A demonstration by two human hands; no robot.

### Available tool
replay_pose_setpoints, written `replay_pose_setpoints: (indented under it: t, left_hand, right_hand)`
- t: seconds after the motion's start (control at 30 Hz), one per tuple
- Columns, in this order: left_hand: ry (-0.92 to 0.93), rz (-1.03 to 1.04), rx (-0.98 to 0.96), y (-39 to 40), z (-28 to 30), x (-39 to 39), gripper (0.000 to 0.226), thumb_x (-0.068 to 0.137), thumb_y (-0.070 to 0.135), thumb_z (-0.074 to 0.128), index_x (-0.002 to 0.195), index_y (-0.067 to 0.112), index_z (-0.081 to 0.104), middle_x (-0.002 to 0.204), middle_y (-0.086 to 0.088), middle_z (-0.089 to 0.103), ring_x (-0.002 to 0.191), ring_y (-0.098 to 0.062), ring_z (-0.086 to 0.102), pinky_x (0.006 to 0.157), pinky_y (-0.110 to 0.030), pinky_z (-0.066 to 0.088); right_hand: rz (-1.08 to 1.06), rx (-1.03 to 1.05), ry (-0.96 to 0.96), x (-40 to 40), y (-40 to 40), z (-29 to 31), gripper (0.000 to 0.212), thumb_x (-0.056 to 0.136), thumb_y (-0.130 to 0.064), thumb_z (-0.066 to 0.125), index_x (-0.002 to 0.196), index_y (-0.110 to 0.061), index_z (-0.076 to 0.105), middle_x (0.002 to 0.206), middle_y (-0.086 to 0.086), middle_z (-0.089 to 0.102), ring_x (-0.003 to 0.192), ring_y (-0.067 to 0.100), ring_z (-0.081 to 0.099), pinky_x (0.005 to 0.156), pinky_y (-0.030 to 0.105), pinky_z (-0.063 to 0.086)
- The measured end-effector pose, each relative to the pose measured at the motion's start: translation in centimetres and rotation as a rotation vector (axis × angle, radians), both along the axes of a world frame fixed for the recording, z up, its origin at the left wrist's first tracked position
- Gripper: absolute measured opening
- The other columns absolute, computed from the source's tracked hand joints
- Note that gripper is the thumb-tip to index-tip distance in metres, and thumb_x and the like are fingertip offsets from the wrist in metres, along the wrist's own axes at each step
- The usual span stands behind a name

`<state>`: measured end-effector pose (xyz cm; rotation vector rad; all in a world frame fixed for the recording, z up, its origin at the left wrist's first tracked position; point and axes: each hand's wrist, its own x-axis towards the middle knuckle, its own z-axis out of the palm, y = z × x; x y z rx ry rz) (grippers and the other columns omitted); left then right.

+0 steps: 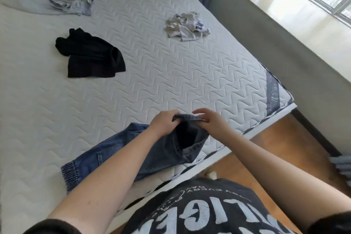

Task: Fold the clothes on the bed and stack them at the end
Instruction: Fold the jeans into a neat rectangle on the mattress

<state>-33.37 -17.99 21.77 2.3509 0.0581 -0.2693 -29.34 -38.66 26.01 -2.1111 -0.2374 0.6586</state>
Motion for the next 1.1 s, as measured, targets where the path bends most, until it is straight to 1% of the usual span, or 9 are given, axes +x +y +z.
replay_pose_setpoints:
  t: [0.13,0.3,0.4,0.47,0.57,0.7,0.77,0.9,1.1]
  left_hand:
    - [0.009,0.052,-0.061,-2.1,1.2,1.4,0.022,0.096,0.033,0.054,0.076,0.026,0.058,0.085,-0.004,0.069,0.086,-0.026,0.063,0.068,-0.032,0.042]
    - [0.012,0.064,-0.043,-5.7,2.6,3.4,0.049,0.093,0.047,0.058,0.064,0.007,0.059,0.06,-0.007,0.06,0.059,-0.018,0.052,0.057,-0.033,0.037]
    - [0.029,0.037,-0.008,-7.9,3.2,4.6,0.047,0.092,0.047,0.059,0.063,0.011,0.059,0.057,-0.002,0.056,0.059,-0.017,0.052,0.057,-0.033,0.037]
    - [0.041,-0.018,0.06,-9.6,3.8,5.6,0.046,0.091,0.049,0.059,0.067,0.01,0.062,0.061,-0.004,0.058,0.064,-0.02,0.055,0.06,-0.035,0.038]
    - [0.076,-0.064,0.07,-12.1,4.5,7.1,0.046,0.089,0.054,0.061,0.073,0.011,0.069,0.067,-0.009,0.064,0.064,-0.017,0.058,0.061,-0.032,0.04]
    - [0.103,0.08,-0.083,-15.7,5.2,8.6,0.059,0.092,0.053,0.059,0.046,0.017,0.053,0.041,0.01,0.047,0.038,0.001,0.05,0.044,-0.011,0.035]
    - [0.083,0.107,-0.071,-16.8,5.3,9.5,0.061,0.094,0.055,0.054,0.05,0.013,0.054,0.047,0.011,0.045,0.047,-0.004,0.046,0.053,-0.024,0.039]
    - [0.128,-0.049,-0.094,-17.7,6.3,10.6,0.03,0.088,0.038,0.072,0.103,0.012,0.067,0.094,-0.007,0.071,0.087,-0.023,0.065,0.082,-0.036,0.05]
    - [0.085,-0.09,0.037,-17.1,6.1,13.5,0.023,0.076,0.018,0.083,0.095,0.014,0.071,0.09,-0.008,0.073,0.09,-0.027,0.068,0.082,-0.039,0.052]
  right_hand:
    - [-0.027,-0.216,-0.052,-0.3,-3.0,-1.5,0.049,0.082,-0.005,0.061,0.129,-0.019,0.054,0.114,-0.004,0.063,0.1,0.011,0.06,0.071,0.015,0.045]
    - [-0.14,-0.349,0.228,-1.1,-7.8,-4.2,0.028,0.083,-0.017,0.061,0.111,-0.014,0.061,0.083,-0.001,0.064,0.072,0.015,0.061,0.057,0.023,0.047]
    - [-0.229,-0.24,0.484,-1.4,-11.6,-5.2,0.024,0.089,-0.016,0.054,0.107,-0.004,0.063,0.084,0.009,0.071,0.071,0.024,0.071,0.069,0.038,0.061]
    - [-0.257,-0.156,0.555,-1.5,-14.5,-5.1,0.022,0.094,-0.014,0.051,0.102,0.002,0.064,0.075,0.012,0.074,0.061,0.023,0.071,0.056,0.033,0.059]
    - [-0.311,-0.073,0.488,-1.4,-18.9,-4.3,0.017,0.095,-0.016,0.057,0.086,-0.004,0.064,0.07,0.012,0.073,0.052,0.015,0.069,0.041,0.02,0.048]
    - [-0.46,0.183,0.444,-0.3,-23.2,-3.1,0.011,0.093,-0.01,0.065,0.095,-0.005,0.056,0.087,0.021,0.069,0.058,0.016,0.07,0.046,0.022,0.052]
    - [-0.456,0.255,0.407,0.3,-24.6,-2.6,0.015,0.091,-0.006,0.068,0.1,-0.002,0.056,0.085,0.021,0.067,0.063,0.02,0.069,0.052,0.022,0.055]
    - [-0.413,0.305,0.384,1.7,-26.0,-2.7,0.016,0.093,-0.005,0.063,0.109,-0.002,0.064,0.088,0.017,0.067,0.074,0.019,0.066,0.073,0.021,0.058]
    - [-0.334,0.189,0.33,4.1,-26.5,-3.6,0.045,0.078,-0.032,0.081,0.118,-0.014,0.07,0.105,0.001,0.073,0.099,0.012,0.066,0.099,0.029,0.048]
